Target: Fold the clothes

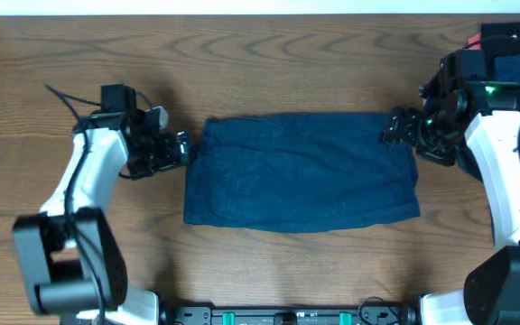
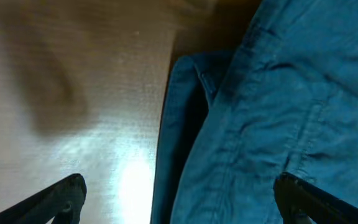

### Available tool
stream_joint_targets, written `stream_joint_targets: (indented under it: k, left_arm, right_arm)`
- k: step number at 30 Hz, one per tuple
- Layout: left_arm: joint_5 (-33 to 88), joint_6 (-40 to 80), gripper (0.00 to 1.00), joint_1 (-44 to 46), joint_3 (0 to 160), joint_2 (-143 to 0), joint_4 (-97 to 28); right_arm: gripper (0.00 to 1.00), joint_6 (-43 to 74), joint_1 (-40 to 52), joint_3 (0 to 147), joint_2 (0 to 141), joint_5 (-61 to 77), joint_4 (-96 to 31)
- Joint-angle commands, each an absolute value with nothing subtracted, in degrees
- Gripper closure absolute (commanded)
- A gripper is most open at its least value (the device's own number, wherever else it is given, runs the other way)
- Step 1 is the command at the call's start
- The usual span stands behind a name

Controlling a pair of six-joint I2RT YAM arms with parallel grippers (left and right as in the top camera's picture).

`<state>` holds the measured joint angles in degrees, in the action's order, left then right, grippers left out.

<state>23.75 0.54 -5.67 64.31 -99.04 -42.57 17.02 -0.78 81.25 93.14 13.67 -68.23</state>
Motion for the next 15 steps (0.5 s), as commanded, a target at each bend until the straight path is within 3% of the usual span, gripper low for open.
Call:
stream_joint_targets:
  k: [1, 15]
  left_arm:
    - [26.7, -3.3, 0.02, -5.8, 64.0, -103.6, -41.7]
    - [33.9, -6.2, 0.02, -6.1, 64.0, -109.4, -40.4]
  right_arm:
    - [0.09, 11.9, 1.3, 81.0, 92.9, 17.4, -69.1]
    - [0.16, 11.1, 5.2, 80.2, 92.9, 16.3, -69.2]
